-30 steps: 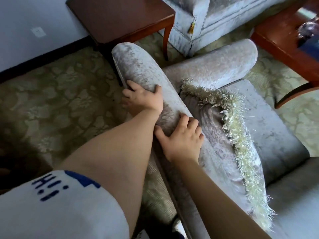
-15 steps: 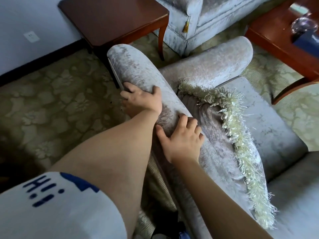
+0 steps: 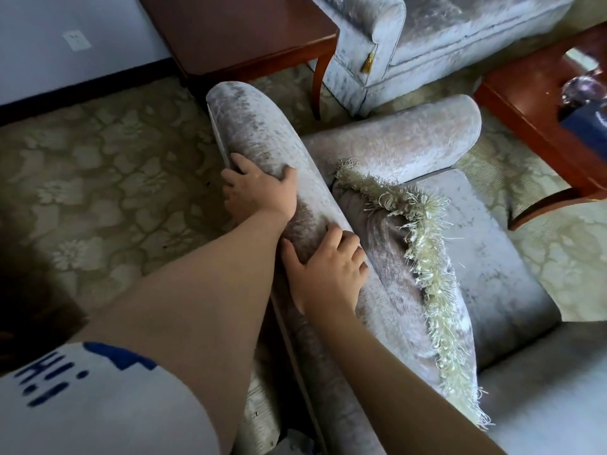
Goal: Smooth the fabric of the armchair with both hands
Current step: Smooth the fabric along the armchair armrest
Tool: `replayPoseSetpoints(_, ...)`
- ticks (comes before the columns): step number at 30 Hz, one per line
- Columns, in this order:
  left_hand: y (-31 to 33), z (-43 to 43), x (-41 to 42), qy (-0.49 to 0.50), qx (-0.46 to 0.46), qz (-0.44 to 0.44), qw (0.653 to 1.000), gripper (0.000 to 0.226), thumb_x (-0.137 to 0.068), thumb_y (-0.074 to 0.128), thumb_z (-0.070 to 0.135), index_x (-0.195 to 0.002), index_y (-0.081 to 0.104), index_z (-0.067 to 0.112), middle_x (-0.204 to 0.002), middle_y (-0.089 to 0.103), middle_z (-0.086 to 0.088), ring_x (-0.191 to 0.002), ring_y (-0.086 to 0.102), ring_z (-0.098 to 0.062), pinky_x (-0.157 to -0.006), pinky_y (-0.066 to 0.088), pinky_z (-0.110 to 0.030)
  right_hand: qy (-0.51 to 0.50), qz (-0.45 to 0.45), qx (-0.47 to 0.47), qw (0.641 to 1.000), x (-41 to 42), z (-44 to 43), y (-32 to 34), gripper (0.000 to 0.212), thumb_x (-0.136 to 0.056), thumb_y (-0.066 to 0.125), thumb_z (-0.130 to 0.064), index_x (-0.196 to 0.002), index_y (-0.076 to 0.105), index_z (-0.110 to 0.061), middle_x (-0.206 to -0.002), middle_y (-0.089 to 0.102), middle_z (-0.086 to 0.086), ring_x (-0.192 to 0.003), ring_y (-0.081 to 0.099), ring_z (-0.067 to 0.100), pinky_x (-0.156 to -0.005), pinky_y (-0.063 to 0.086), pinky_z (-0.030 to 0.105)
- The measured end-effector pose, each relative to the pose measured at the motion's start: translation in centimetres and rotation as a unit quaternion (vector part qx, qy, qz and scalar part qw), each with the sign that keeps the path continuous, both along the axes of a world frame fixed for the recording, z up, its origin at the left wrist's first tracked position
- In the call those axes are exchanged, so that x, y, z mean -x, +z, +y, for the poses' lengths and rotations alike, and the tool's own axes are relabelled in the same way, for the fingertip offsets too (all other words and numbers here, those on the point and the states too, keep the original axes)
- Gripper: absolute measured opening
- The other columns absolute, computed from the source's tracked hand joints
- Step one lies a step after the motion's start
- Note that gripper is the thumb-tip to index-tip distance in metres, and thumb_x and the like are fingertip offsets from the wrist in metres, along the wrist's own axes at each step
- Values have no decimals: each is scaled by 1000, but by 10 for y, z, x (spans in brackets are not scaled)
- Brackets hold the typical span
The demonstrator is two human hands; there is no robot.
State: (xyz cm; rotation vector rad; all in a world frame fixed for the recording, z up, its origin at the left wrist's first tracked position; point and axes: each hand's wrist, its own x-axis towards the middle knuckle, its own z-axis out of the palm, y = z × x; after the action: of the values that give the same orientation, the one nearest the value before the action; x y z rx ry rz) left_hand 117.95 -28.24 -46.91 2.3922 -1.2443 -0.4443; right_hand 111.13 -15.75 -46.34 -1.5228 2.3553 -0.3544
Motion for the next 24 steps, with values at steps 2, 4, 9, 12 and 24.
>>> replayPoseSetpoints(2, -1, 7, 1, 3, 0, 3, 1000, 96, -73, 49, 67, -146, 17, 12, -130, 38, -17, -109, 46, -37, -84, 39, -49, 2, -2, -3, 1000, 2, 6, 1, 92, -64, 21, -79, -127, 39, -14, -124, 45, 13, -115, 42, 35, -94, 34, 49)
replayPoseSetpoints(4, 0, 9, -1, 2, 1, 12, 1000, 96, -73, 49, 67, -145, 18, 14, -131, 37, -17, -110, 46, -38, -84, 38, -49, 0, -6, -5, 1000, 2, 8, 2, 90, -64, 24, -78, -126, 39, -14, -125, 45, 13, -115, 42, 36, -95, 33, 49)
replayPoseSetpoints(9, -2, 9, -4, -4, 3, 19, 1000, 95, -73, 49, 65, -145, 18, 12, -132, 37, -19, -112, 44, -39, -86, 38, -48, -9, -3, -3, 1000, -3, 8, 0, 92, -65, 24, -79, -128, 38, -15, -124, 44, 13, -114, 41, 36, -95, 32, 49)
replayPoseSetpoints(12, -4, 9, -4, -6, 6, 17, 1000, 95, -73, 50, 63, -144, 18, 10, -129, 37, -19, -110, 44, -39, -85, 39, -47, -20, 3, 1, 1000, -6, 9, -3, 91, -65, 23, -80, -129, 39, -16, -122, 44, 12, -113, 42, 36, -94, 33, 48)
replayPoseSetpoints(24, -9, 9, -5, -11, 13, -2, 1000, 97, -72, 50, 65, -144, 16, 9, -130, 36, -20, -109, 45, -41, -87, 41, -51, -7, -10, -12, 1000, -6, 10, -4, 89, -68, 24, -78, -129, 35, -16, -128, 41, 14, -118, 37, 36, -98, 29, 50)
